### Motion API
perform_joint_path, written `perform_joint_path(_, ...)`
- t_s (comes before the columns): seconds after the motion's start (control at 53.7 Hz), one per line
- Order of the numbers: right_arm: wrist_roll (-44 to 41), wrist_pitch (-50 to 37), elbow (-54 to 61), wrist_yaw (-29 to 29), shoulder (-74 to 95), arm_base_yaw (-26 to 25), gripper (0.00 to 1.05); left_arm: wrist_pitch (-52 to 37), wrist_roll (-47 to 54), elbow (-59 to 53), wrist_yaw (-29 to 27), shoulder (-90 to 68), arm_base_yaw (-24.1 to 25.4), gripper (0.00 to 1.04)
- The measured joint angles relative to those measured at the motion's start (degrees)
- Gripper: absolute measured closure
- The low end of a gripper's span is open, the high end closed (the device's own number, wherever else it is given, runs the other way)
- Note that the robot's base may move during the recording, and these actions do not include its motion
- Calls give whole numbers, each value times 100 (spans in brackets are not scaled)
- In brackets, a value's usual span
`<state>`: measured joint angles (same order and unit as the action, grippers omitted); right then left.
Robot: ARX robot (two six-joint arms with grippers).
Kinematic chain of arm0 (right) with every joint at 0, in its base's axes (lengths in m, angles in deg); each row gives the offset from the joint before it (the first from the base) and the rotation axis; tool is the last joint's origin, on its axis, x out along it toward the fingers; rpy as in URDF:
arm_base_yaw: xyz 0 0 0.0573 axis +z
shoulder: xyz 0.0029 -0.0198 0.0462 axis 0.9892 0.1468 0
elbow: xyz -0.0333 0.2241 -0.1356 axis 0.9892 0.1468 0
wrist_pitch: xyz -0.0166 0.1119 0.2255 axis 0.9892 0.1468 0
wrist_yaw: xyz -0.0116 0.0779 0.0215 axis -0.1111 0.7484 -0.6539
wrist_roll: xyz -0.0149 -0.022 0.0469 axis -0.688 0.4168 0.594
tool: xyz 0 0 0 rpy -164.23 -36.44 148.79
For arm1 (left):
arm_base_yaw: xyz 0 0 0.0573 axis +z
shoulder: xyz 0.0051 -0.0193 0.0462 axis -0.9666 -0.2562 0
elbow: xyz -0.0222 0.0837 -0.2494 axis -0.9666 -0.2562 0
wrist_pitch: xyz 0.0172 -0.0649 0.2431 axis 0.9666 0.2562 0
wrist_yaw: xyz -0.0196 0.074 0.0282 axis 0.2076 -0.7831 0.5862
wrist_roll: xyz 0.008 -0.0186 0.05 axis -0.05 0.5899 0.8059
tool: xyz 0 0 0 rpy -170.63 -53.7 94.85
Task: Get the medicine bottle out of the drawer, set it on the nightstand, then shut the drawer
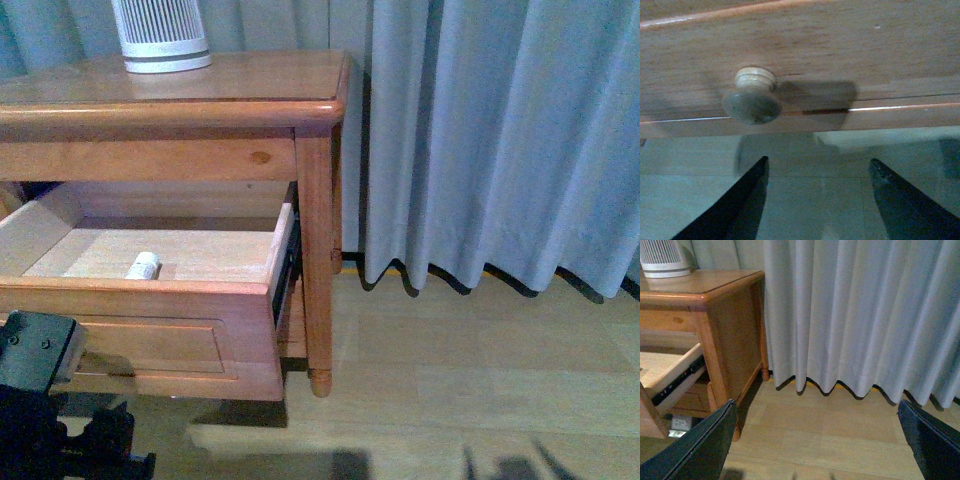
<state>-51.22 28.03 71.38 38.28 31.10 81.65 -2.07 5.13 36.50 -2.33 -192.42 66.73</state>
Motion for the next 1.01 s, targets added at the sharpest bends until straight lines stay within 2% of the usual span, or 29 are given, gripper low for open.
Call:
perform_joint_path(0.093, 0, 0, 0, 0, 0, 0, 7, 538, -116, -72, -127, 730, 184, 8)
perform_joint_path(0.13, 0, 0, 0, 0, 0, 0, 7, 645, -79, -131, -118, 1008, 247, 5)
perform_joint_path(0.335, 0, 0, 0, 0, 0, 0, 7, 2315, 472, -614, 114, 4236, 474, 7)
perform_joint_path(0.503, 0, 0, 0, 0, 0, 0, 7, 3814, 459, -951, -153, 6610, 389, 7)
perform_joint_path(0.634, 0, 0, 0, 0, 0, 0, 7, 4953, 280, -1279, -850, 8360, -59, 7)
perform_joint_path(0.764, 0, 0, 0, 0, 0, 0, 7, 6190, 251, -1659, -2098, 10207, -1226, 7)
perform_joint_path(0.839, 0, 0, 0, 0, 0, 0, 7, 6437, 179, -1867, -2653, 10813, -1725, 7)
perform_joint_path(0.913, 0, 0, 0, 2, 0, 0, 7, 6645, -37, -2033, -2940, 10950, -1976, 7)
perform_joint_path(1.006, 0, 0, 0, 0, 0, 0, 7, 6627, -74, -2247, -2782, 11012, -2009, 7)
